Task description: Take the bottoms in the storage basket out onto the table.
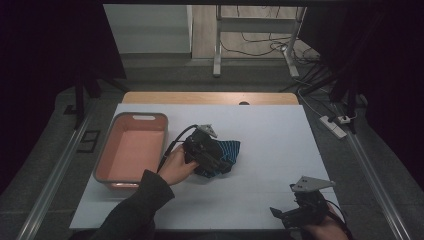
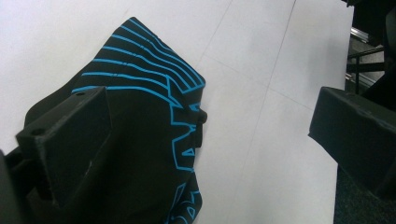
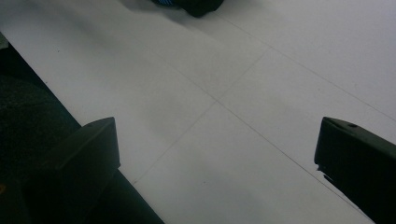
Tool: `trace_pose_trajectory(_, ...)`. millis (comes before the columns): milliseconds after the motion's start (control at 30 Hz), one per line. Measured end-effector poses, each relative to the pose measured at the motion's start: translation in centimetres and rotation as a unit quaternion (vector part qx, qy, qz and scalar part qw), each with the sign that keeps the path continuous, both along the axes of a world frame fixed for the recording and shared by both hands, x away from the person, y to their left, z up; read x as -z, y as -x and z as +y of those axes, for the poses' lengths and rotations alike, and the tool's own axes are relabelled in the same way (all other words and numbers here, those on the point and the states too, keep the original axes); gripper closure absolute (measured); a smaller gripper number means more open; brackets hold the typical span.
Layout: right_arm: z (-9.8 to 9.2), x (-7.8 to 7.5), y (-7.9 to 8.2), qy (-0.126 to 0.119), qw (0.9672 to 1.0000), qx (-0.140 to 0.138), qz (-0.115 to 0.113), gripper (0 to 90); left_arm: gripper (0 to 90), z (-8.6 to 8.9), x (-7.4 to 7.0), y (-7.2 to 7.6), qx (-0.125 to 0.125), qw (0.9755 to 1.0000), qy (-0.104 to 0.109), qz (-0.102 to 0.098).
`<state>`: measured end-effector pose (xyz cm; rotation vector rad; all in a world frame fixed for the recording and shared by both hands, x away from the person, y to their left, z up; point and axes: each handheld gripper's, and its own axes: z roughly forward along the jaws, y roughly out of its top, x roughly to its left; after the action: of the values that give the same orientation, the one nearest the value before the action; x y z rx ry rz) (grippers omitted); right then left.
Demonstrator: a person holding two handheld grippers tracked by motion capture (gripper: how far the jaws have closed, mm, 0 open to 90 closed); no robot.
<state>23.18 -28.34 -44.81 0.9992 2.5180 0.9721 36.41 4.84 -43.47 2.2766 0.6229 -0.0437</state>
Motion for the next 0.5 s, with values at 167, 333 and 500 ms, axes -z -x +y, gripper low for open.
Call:
trace_pose_trajectory(167, 0.01, 0.00, 0.00, 0.001, 1.0000, 0.000, 0.000, 0.0, 0.3, -0.08, 0.01, 0.34, 0.005, 1.0000, 0.000, -0.005)
trace_pose_trajectory(333, 0.01, 0.01, 0.01, 0.001, 1.0000, -0.001, 0.000, 0.0, 0.4, -0.03, 0.02, 0.65, 0.005, 0.9999, 0.001, -0.009)
trace_pose_trajectory(500, 0.00, 0.00, 0.04, 0.000, 1.0000, -0.001, -0.001, 0.0, 0.4, 0.22, -0.07, 0.94, 0.003, 0.9999, 0.006, -0.012)
